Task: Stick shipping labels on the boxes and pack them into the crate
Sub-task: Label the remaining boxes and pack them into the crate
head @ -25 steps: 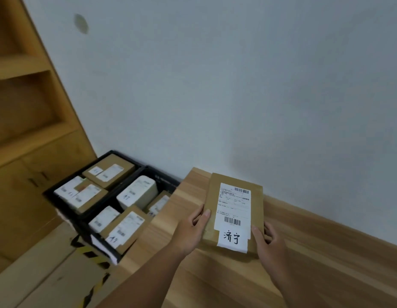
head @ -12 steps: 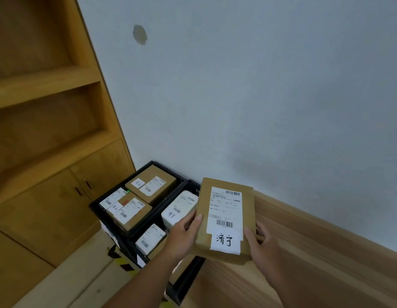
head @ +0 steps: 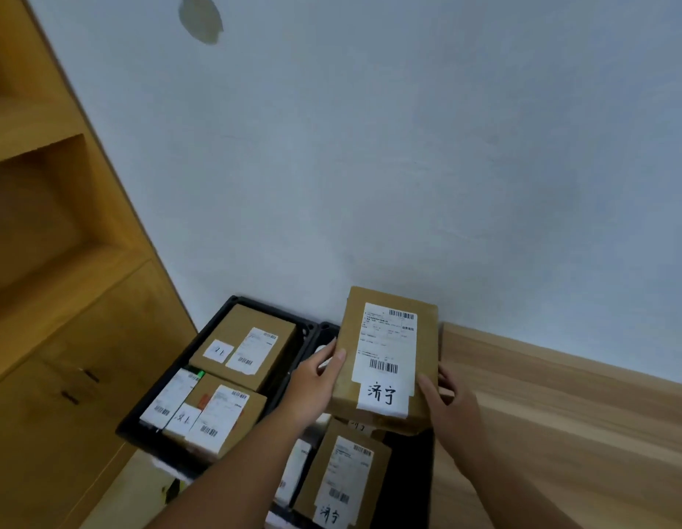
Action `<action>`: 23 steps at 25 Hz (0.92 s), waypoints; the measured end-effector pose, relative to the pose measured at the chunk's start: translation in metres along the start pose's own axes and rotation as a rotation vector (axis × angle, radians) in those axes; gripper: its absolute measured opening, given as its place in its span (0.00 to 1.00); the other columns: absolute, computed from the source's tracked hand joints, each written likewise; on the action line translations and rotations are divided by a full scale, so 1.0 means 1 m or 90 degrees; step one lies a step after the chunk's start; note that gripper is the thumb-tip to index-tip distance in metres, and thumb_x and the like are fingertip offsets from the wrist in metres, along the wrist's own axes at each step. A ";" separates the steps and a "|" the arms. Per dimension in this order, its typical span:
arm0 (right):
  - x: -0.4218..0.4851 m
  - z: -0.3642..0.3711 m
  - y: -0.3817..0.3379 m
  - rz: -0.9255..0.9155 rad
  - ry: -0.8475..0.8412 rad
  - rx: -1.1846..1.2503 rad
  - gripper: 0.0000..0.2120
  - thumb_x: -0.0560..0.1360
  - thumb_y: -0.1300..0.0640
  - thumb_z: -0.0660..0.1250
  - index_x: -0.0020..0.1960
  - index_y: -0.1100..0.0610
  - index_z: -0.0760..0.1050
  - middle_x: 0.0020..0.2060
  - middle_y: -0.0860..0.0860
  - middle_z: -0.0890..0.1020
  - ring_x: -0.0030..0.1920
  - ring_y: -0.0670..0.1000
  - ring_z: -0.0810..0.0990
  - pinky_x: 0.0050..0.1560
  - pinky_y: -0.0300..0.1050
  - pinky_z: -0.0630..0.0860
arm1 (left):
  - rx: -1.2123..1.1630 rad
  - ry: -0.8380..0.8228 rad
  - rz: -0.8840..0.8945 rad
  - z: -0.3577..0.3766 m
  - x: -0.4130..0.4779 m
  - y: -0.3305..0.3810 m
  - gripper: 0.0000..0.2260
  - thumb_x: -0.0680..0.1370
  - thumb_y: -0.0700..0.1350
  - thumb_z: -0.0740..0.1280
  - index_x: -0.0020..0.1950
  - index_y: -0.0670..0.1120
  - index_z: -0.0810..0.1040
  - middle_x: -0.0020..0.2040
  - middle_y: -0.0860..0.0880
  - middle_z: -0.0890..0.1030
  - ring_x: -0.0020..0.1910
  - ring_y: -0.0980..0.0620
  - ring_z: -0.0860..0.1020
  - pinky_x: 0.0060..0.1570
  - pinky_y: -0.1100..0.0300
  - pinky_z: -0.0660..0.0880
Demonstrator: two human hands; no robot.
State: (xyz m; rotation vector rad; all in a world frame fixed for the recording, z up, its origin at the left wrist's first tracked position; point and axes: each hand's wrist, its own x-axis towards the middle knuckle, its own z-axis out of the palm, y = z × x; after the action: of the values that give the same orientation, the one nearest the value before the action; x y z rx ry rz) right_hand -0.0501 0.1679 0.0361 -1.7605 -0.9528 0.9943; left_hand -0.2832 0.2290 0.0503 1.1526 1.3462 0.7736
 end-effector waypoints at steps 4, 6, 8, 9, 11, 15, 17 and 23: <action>0.015 0.011 0.004 0.010 0.054 0.011 0.20 0.79 0.48 0.68 0.70 0.41 0.72 0.51 0.37 0.83 0.45 0.40 0.85 0.38 0.39 0.83 | 0.026 -0.058 -0.014 0.000 0.038 -0.001 0.21 0.82 0.60 0.64 0.75 0.61 0.71 0.55 0.59 0.85 0.51 0.59 0.85 0.53 0.56 0.83; 0.028 0.017 0.012 0.035 0.067 0.022 0.18 0.80 0.49 0.68 0.69 0.40 0.73 0.51 0.38 0.83 0.45 0.39 0.85 0.37 0.38 0.82 | 0.031 -0.059 -0.026 0.006 0.052 -0.007 0.20 0.82 0.60 0.63 0.75 0.62 0.70 0.59 0.58 0.83 0.53 0.59 0.83 0.50 0.61 0.82; 0.040 0.028 0.021 0.061 0.069 0.034 0.17 0.80 0.50 0.68 0.67 0.40 0.74 0.52 0.40 0.83 0.46 0.41 0.85 0.39 0.39 0.83 | 0.045 -0.048 -0.035 0.009 0.067 -0.015 0.20 0.83 0.58 0.63 0.76 0.61 0.70 0.63 0.57 0.80 0.56 0.60 0.81 0.48 0.65 0.79; 0.047 0.034 0.024 0.067 0.069 0.036 0.17 0.80 0.51 0.68 0.68 0.40 0.73 0.52 0.40 0.84 0.46 0.41 0.85 0.39 0.38 0.83 | 0.054 -0.042 -0.036 0.009 0.074 -0.019 0.20 0.83 0.57 0.62 0.76 0.60 0.70 0.63 0.58 0.79 0.56 0.61 0.80 0.47 0.67 0.78; 0.070 0.053 0.040 0.080 0.070 0.035 0.19 0.80 0.52 0.68 0.70 0.42 0.72 0.54 0.41 0.83 0.47 0.41 0.85 0.38 0.36 0.81 | 0.083 -0.029 -0.029 0.011 0.104 -0.035 0.16 0.84 0.54 0.62 0.73 0.61 0.72 0.60 0.62 0.78 0.54 0.64 0.79 0.44 0.71 0.76; 0.108 0.093 0.096 0.120 0.116 0.014 0.23 0.80 0.54 0.67 0.74 0.45 0.69 0.64 0.46 0.78 0.61 0.46 0.79 0.57 0.48 0.81 | 0.125 -0.044 -0.059 0.019 0.168 -0.100 0.15 0.85 0.52 0.60 0.72 0.61 0.72 0.66 0.55 0.77 0.62 0.58 0.78 0.60 0.57 0.79; 0.119 0.109 0.125 0.143 0.151 -0.022 0.25 0.80 0.53 0.66 0.76 0.46 0.66 0.66 0.46 0.74 0.64 0.45 0.74 0.65 0.50 0.76 | 0.139 -0.057 -0.093 0.026 0.191 -0.135 0.19 0.85 0.53 0.60 0.76 0.57 0.70 0.70 0.53 0.76 0.66 0.53 0.77 0.66 0.49 0.77; 0.137 0.137 0.196 0.232 0.194 -0.030 0.26 0.82 0.50 0.63 0.78 0.44 0.62 0.69 0.50 0.74 0.67 0.51 0.75 0.66 0.59 0.76 | 0.155 -0.111 -0.109 0.042 0.228 -0.204 0.14 0.84 0.52 0.62 0.67 0.69 0.71 0.62 0.62 0.78 0.62 0.60 0.78 0.63 0.52 0.78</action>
State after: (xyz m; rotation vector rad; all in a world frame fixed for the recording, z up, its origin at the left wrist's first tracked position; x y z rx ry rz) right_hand -0.0831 0.2701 -0.2174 -2.0989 -0.4758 0.8933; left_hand -0.2517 0.3729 -0.2210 1.2444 1.3956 0.3842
